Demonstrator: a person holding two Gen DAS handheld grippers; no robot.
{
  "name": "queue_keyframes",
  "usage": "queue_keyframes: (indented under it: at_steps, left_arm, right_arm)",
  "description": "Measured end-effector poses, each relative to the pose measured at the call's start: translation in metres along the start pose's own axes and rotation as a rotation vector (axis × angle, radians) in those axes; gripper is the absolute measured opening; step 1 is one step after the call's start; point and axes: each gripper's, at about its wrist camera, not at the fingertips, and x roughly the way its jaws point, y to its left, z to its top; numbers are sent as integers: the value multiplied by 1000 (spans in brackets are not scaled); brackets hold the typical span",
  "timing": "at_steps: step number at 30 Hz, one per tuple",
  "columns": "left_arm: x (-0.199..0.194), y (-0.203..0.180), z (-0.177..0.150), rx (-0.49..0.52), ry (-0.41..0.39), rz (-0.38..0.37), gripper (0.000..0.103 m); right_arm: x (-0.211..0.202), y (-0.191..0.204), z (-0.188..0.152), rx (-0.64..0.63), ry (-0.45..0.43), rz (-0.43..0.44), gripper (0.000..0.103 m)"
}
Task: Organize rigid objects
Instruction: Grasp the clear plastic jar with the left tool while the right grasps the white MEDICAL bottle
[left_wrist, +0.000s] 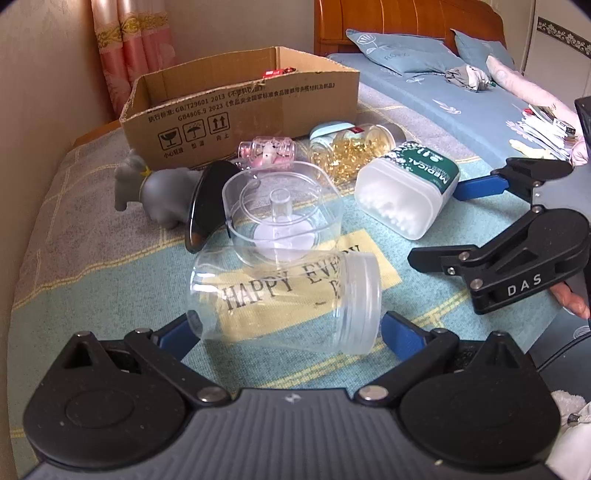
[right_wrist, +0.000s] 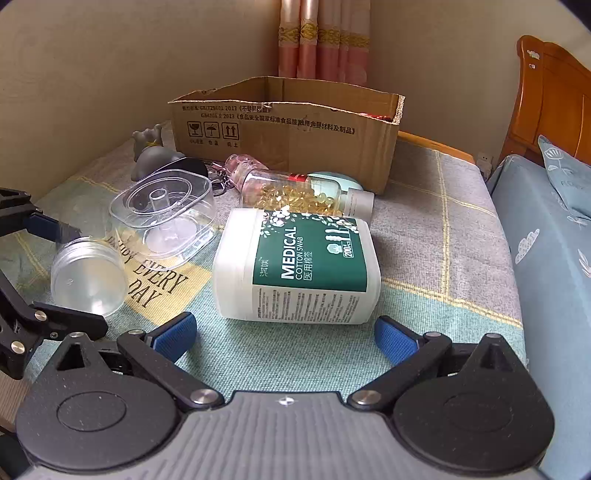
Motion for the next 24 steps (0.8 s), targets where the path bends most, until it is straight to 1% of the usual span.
queue_keyframes:
  at_steps: [7,11,15,16,18,21,24]
  left_arm:
    - [-5,2,9,-27,-32,-12,102]
    - [-7,0,12,-8,-44,-12,102]
    - [-7,4,11,-24,-51,-13,98]
    - [-7,5,11,-30,-47,-20,94]
    - [-7,7,11,-34,-44,-19,90]
    - [-7,10,11,-33,-42,-22,90]
    - [-8,13,11,-35,-38,-18,90]
  right_arm:
    - [1,0,2,8,0,-10,103]
    - [2,1,3,9,5,-11,103]
    - [4,-2,8,19,25,-19,103]
    - [4,-3,10,28,31,-22,103]
    - [4,-7,14,51,34,-19,103]
    - [3,-11,23,81,31,0,103]
    - [6,-8,33,77,42,10,103]
